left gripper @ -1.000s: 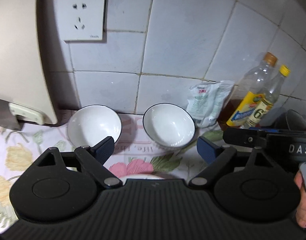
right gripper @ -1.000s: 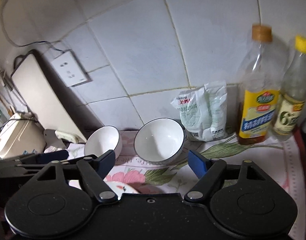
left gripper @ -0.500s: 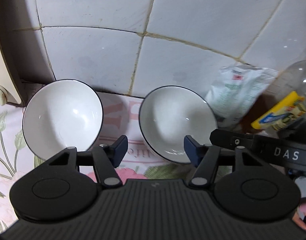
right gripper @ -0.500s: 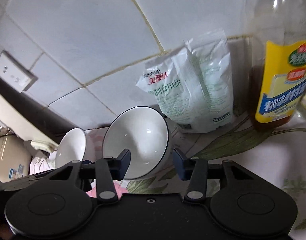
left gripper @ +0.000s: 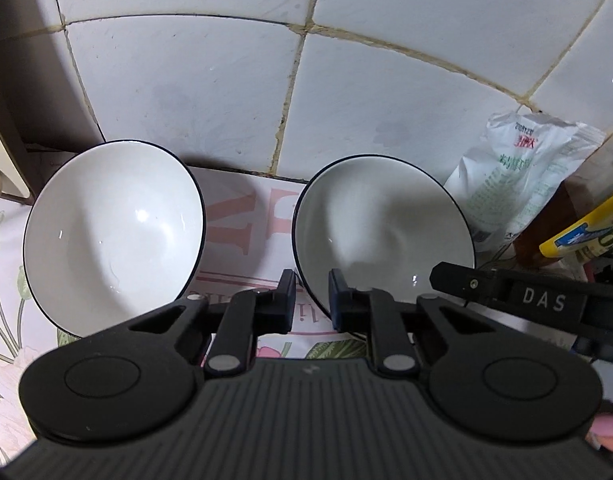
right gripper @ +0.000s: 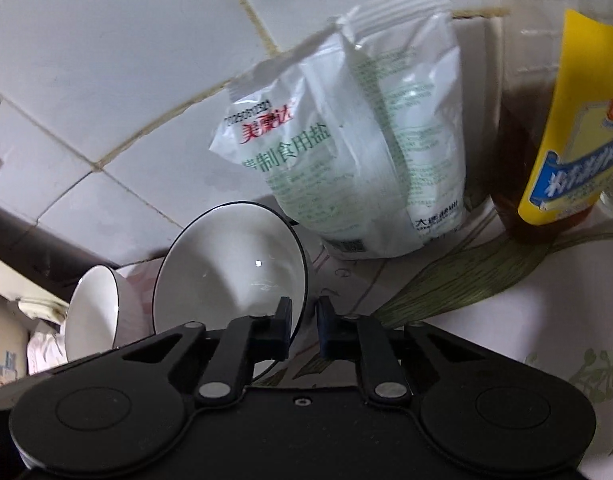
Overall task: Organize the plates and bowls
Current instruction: 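Grasp the rim of the white bowl nearest the bottles with both grippers, then lift the white bowl with both grippers and carry it toward the placed bowl, then lower the white bowl into the placed bowl and open both grippers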
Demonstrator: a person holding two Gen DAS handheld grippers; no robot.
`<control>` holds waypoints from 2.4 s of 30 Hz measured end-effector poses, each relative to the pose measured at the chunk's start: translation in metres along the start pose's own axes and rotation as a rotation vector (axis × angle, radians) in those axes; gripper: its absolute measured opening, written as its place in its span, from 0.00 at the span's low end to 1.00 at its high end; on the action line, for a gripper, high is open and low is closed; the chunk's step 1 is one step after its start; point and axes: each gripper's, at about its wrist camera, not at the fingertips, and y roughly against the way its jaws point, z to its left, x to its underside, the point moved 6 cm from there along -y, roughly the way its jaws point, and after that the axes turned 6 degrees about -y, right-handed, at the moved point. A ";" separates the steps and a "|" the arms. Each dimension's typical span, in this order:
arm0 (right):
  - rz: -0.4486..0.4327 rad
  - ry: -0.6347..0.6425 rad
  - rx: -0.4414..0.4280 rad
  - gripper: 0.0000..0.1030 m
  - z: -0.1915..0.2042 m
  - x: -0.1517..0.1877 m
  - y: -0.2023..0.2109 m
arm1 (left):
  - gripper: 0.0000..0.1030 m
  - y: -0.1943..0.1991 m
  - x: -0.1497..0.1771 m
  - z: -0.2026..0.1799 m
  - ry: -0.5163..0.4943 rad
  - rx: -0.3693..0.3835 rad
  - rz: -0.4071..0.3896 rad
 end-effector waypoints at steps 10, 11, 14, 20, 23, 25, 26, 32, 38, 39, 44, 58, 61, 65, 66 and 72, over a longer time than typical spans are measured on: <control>0.006 -0.010 0.010 0.15 0.009 0.014 0.020 | 0.14 0.021 0.011 -0.006 -0.045 -0.034 0.077; 0.002 -0.004 0.013 0.15 0.012 0.017 0.024 | 0.14 0.027 0.012 -0.007 -0.052 -0.037 0.072; -0.006 -0.008 -0.005 0.15 0.016 0.023 0.039 | 0.14 0.044 0.014 -0.009 -0.057 -0.032 0.070; -0.042 0.017 -0.015 0.15 0.024 0.032 0.085 | 0.15 0.092 0.014 -0.024 -0.101 -0.013 0.024; -0.096 0.041 -0.031 0.15 0.028 0.036 0.117 | 0.15 0.121 0.014 -0.034 -0.124 0.003 -0.013; -0.111 0.053 -0.032 0.15 0.030 0.042 0.136 | 0.15 0.139 0.016 -0.040 -0.121 0.015 -0.018; -0.121 0.066 -0.031 0.16 0.032 0.044 0.146 | 0.14 0.148 0.017 -0.043 -0.122 0.017 -0.023; -0.149 0.091 -0.038 0.16 0.028 0.059 0.199 | 0.14 0.192 0.035 -0.068 -0.155 0.017 -0.071; -0.161 0.103 -0.050 0.17 0.010 0.078 0.239 | 0.14 0.221 0.057 -0.096 -0.173 0.022 -0.079; -0.163 0.105 -0.048 0.17 0.006 0.081 0.245 | 0.14 0.226 0.063 -0.101 -0.173 0.027 -0.082; -0.164 0.098 -0.031 0.18 -0.016 0.099 0.268 | 0.15 0.237 0.085 -0.124 -0.188 0.053 -0.090; -0.099 -0.023 -0.019 0.18 -0.086 0.142 0.267 | 0.15 0.218 0.133 -0.163 -0.210 0.107 -0.066; -0.073 -0.040 -0.021 0.19 -0.094 0.151 0.255 | 0.15 0.206 0.141 -0.162 -0.203 0.103 -0.052; -0.046 -0.045 -0.011 0.19 -0.100 0.160 0.239 | 0.15 0.189 0.149 -0.157 -0.183 0.105 -0.027; -0.039 -0.049 -0.007 0.19 -0.102 0.162 0.235 | 0.15 0.185 0.151 -0.156 -0.180 0.107 -0.023; -0.005 -0.065 0.028 0.19 -0.109 0.166 0.212 | 0.15 0.158 0.159 -0.156 -0.180 0.080 -0.005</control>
